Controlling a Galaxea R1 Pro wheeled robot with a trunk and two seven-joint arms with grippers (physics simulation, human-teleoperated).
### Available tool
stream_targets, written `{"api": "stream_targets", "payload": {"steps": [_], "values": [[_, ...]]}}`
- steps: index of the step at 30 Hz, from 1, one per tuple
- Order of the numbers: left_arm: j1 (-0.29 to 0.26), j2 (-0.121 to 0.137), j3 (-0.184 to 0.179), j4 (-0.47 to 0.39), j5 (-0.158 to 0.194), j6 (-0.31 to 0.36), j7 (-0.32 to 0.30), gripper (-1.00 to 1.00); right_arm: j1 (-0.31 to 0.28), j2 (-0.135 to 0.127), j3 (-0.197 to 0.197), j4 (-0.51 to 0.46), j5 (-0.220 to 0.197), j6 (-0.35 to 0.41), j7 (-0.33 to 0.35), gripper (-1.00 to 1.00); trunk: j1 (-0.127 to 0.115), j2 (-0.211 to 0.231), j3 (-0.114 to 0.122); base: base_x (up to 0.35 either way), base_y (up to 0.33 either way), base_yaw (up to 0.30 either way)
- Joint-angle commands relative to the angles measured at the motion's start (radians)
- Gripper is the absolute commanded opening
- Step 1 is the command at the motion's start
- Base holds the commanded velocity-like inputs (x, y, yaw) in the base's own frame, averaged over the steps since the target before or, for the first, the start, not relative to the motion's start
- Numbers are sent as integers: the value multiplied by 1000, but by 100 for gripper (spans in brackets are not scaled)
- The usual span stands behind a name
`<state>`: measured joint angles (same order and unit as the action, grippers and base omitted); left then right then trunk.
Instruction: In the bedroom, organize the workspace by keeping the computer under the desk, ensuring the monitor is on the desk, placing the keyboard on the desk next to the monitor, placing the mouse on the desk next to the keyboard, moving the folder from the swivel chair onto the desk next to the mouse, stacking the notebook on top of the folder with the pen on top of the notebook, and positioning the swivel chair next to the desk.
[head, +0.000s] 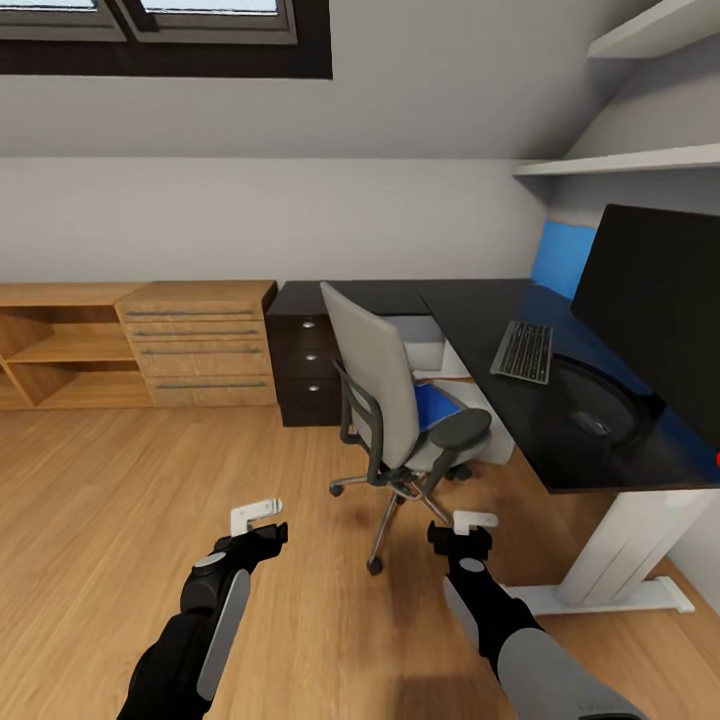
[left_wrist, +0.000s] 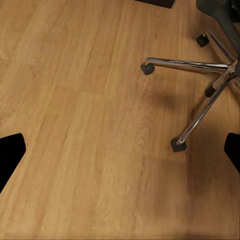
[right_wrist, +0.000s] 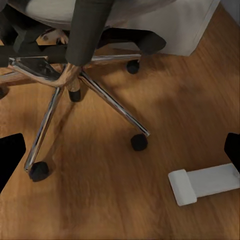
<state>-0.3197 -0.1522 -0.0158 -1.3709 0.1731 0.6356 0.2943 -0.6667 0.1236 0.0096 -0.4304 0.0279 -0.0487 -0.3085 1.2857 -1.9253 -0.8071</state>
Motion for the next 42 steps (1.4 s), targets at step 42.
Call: {"api": "stream_targets", "payload": {"steps": [42], "values": [[108, 7, -3, -247, 11, 60, 10, 100, -236, -78, -18, 299, -118, -148, 69, 100, 161, -295, -133, 0, 0, 0]]}}
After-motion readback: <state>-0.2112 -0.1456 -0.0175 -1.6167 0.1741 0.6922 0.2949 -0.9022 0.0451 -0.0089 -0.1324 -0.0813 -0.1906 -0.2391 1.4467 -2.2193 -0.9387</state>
